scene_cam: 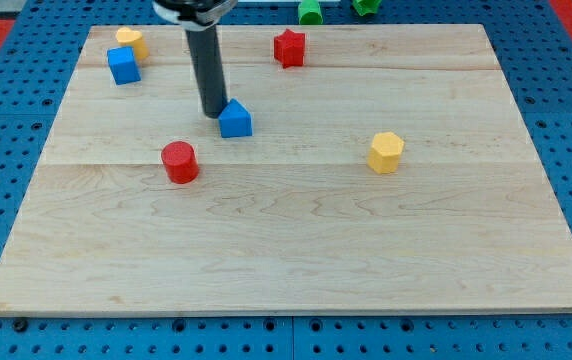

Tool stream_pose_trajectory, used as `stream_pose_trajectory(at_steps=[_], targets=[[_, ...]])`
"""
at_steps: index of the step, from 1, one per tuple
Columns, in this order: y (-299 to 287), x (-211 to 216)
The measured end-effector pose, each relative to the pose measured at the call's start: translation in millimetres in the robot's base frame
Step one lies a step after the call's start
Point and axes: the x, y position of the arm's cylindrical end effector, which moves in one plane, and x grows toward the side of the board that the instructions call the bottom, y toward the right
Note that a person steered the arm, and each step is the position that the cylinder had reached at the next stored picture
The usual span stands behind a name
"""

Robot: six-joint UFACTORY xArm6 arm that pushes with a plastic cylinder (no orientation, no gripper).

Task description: Place yellow hexagon horizontally towards blue triangle

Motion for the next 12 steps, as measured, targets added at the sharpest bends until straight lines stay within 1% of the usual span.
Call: stream_pose_trajectory(at_steps=[1,2,3,4,5,10,11,12], targets=[[21,-37],[63,-24],[78,5],[89,19],[96,22],[96,26],[78,50],[78,86]])
